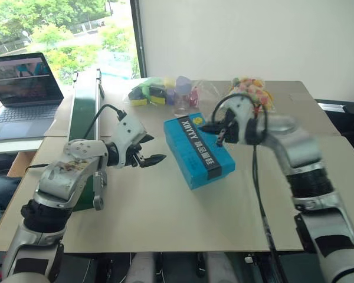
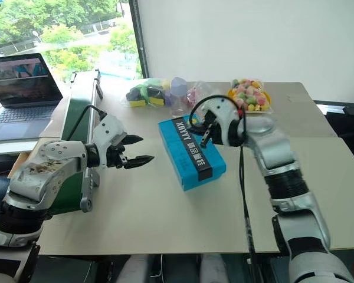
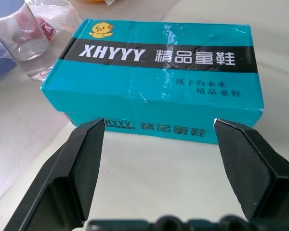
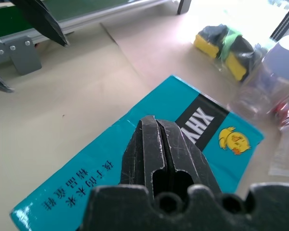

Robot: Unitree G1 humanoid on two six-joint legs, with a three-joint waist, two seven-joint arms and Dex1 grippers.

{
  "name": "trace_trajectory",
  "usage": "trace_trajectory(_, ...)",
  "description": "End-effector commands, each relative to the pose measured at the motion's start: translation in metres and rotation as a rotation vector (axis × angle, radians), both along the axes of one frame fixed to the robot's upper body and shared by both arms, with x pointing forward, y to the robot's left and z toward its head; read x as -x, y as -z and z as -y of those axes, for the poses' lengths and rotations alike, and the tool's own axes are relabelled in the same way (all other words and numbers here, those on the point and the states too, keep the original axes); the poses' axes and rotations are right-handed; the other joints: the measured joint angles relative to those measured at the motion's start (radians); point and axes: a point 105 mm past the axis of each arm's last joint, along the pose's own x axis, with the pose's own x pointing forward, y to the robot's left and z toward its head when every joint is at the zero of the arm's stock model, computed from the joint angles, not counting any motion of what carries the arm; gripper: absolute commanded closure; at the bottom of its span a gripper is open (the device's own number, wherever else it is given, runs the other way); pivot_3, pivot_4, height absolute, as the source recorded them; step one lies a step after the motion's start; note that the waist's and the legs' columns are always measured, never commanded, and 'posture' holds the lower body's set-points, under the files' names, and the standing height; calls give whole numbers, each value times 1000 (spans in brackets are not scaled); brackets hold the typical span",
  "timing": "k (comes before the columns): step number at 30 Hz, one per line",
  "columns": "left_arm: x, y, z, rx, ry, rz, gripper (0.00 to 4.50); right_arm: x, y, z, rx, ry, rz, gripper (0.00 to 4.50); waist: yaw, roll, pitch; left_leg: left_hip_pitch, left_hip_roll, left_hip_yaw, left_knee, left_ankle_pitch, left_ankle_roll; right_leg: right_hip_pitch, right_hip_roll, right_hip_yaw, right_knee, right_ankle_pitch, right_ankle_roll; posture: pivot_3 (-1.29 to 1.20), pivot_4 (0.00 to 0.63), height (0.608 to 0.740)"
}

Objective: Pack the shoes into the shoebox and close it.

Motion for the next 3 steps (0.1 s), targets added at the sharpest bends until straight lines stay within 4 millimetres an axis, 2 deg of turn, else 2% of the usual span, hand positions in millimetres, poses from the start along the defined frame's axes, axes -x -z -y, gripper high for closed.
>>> trace_trajectory(1,-2,-8,-13,14,-46,50,636,5,-1,11,-24,7,-13,4479,-1,0,0,0,0,1,0,0,0,0,0,0,0,0,0,0,150,738)
trace_trajectory(3,1,-7,-15,4,-34,47,636,4,2,18,-22,34,-20,4479,-2,-1,1,0,0,1,0,0,0,-1,-1,1,0,-1,-1,0,150,738)
